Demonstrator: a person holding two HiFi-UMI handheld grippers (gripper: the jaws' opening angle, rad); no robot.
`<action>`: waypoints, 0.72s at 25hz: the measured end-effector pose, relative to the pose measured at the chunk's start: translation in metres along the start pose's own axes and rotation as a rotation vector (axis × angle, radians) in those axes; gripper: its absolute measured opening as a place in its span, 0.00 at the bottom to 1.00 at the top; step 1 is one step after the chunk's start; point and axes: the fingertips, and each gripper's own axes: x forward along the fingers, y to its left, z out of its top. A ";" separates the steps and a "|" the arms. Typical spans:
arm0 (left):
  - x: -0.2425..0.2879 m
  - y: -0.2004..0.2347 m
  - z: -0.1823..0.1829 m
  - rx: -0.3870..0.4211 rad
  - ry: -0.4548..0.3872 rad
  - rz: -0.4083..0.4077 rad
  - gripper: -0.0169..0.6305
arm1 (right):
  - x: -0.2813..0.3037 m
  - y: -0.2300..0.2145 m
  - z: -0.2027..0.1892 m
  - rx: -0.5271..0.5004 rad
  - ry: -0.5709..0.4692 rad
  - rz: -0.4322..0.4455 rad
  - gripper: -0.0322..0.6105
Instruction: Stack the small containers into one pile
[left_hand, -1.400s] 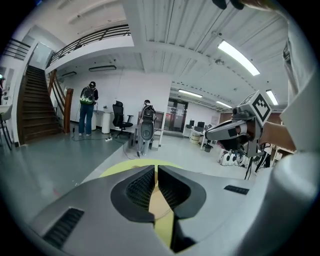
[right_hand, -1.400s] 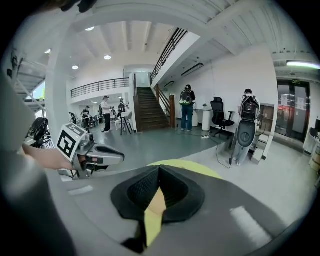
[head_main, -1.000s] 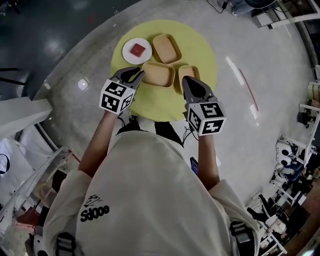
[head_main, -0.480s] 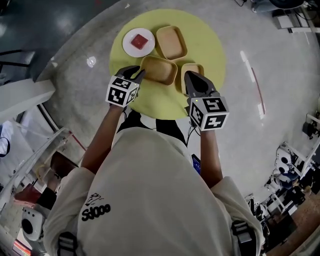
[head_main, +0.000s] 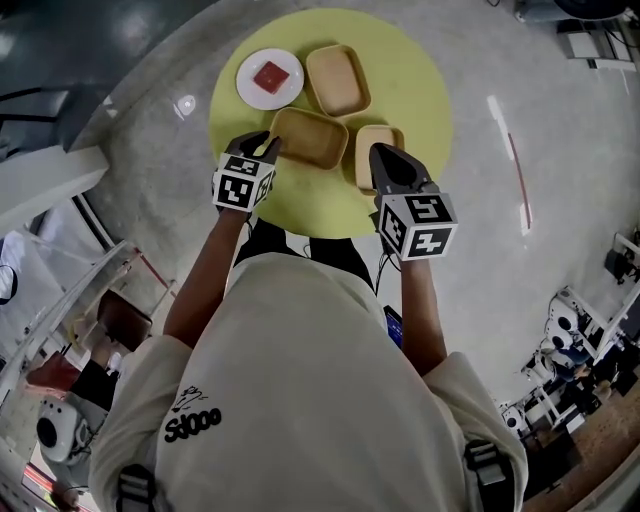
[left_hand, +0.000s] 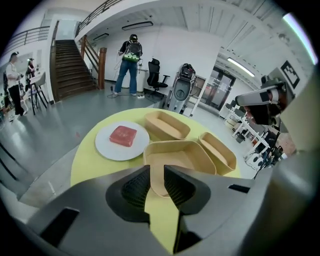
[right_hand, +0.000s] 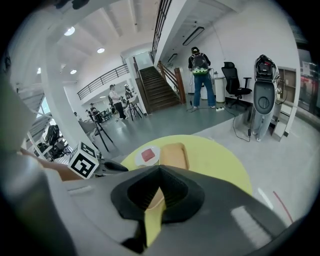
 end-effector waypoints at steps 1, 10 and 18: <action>0.002 0.001 -0.001 -0.008 0.002 0.006 0.16 | 0.001 0.000 -0.001 0.000 0.005 0.004 0.07; 0.010 0.009 0.003 -0.048 -0.022 0.050 0.13 | 0.005 -0.007 -0.006 -0.005 0.037 0.019 0.07; 0.012 0.011 0.008 -0.005 -0.042 0.093 0.13 | 0.000 -0.013 -0.010 0.003 0.040 0.000 0.07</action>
